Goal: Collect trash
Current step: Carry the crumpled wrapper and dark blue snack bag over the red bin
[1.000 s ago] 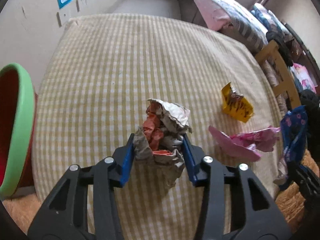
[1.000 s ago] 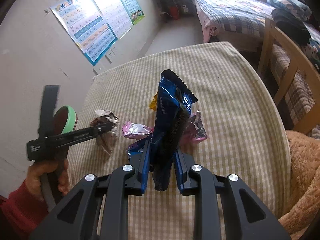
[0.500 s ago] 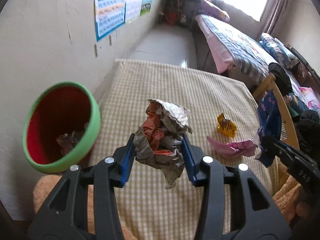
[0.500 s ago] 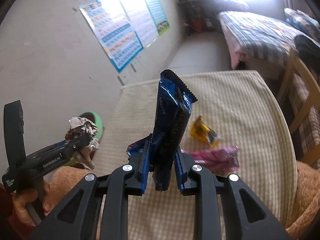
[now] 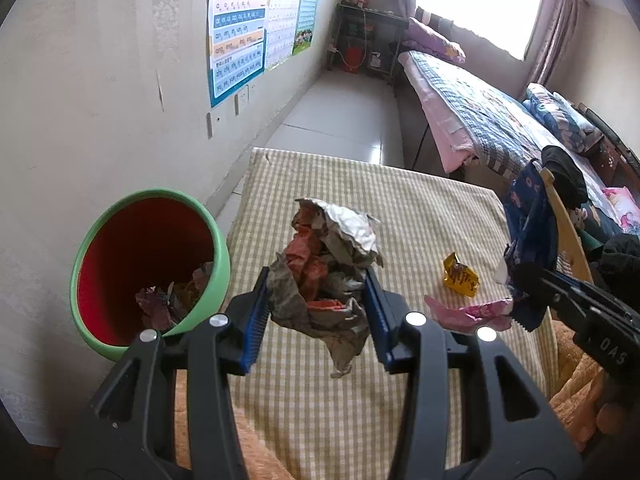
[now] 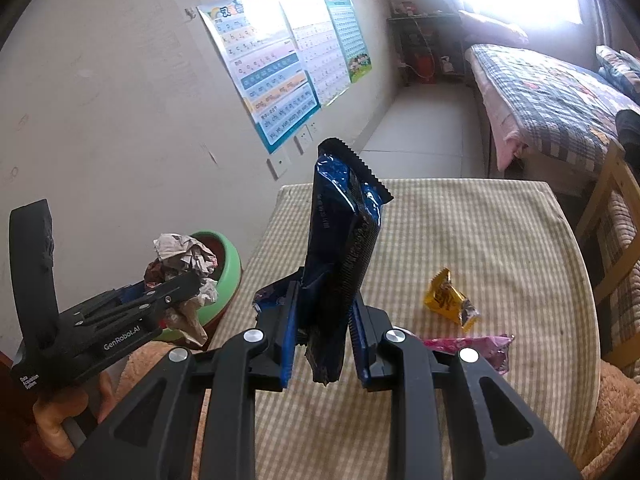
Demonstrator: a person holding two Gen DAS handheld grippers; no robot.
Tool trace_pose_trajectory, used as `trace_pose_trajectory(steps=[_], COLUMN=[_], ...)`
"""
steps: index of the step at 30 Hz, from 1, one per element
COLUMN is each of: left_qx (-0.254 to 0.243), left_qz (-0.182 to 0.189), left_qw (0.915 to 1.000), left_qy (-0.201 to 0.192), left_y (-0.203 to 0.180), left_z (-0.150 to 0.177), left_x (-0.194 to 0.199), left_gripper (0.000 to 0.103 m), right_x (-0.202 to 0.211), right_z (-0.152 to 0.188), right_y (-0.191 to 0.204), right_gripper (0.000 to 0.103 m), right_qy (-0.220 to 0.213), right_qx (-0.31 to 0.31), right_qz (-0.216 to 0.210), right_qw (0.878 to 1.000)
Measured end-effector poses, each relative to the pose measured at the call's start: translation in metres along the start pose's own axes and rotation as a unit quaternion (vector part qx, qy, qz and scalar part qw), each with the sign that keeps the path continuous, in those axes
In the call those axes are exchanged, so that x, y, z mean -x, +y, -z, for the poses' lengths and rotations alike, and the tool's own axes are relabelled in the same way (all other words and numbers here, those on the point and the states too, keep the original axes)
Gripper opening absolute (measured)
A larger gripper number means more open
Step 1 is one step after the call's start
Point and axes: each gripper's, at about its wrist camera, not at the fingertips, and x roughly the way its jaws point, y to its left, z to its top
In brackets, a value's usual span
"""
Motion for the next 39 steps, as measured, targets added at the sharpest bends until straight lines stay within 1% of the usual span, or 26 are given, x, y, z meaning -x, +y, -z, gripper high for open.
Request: trace_pose_trajectory(steps=[9, 22, 39], left_qx=[0.011, 0.037, 0.075], left_qz=[-0.011, -0.028, -0.057], left_qw=[0.9998, 0.9988, 0.9952], left_qy=[-0.015, -0.011, -0.024], left_y=[0.012, 0.037, 0.077], left_z=[-0.002, 0.000, 0.001], left_x=[0.008, 0.005, 0.014], left_gripper=[0.042, 0.042, 0.043], right_x=[-0.005, -0.016, -0.031], right_z=[-0.004, -0.007, -0.007], right_y=[0.018, 0.041, 0.072], right_gripper=[0.024, 0.024, 0.024], right_qy=[0.004, 0.014, 0.034], right_qx=[0.023, 0.042, 0.077], right_qz=[-0.008, -0.027, -0.046], right_qw=[1.000, 0.999, 0.995])
